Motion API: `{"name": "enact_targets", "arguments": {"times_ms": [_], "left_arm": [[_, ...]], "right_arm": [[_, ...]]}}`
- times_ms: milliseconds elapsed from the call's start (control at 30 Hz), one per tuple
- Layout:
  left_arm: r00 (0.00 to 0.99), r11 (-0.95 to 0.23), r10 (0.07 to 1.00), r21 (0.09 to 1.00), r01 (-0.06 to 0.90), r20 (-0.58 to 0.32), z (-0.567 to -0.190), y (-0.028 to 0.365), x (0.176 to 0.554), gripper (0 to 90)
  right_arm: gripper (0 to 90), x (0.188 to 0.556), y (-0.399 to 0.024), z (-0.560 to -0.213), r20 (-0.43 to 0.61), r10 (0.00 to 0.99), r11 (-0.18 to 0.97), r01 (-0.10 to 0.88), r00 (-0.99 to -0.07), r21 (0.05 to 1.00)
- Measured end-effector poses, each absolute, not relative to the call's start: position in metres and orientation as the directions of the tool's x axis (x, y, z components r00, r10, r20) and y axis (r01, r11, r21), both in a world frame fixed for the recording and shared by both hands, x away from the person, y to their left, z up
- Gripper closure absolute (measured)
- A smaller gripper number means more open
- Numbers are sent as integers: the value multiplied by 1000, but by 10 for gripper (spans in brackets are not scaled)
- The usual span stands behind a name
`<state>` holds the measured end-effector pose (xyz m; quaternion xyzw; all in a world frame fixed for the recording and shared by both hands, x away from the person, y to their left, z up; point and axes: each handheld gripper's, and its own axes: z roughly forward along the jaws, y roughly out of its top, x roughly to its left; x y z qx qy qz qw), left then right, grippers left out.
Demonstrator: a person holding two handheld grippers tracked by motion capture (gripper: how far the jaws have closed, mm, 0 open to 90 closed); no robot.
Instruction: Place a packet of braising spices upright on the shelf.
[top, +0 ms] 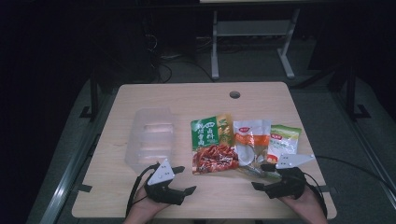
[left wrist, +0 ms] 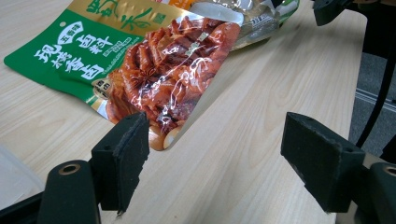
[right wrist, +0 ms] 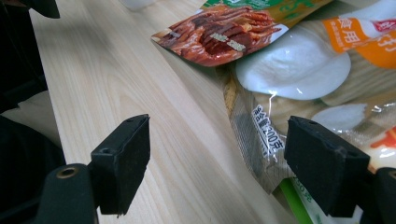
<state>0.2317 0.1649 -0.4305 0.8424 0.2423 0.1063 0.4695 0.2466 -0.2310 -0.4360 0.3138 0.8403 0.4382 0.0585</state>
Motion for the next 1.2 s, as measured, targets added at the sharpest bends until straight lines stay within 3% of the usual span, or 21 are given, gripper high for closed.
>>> {"name": "enact_targets", "arguments": {"times_ms": [833,1200], "left_arm": [[860,-465,509,829,310,-36,-431,163,233,237],[859,-472,510,820,324,-46,-435,160,237,235]], "right_arm": [[202,270,-221,-407,176,607,420,501,-775,756],[202,304,-207,-387,154,597,458,493,-787,740]]}}
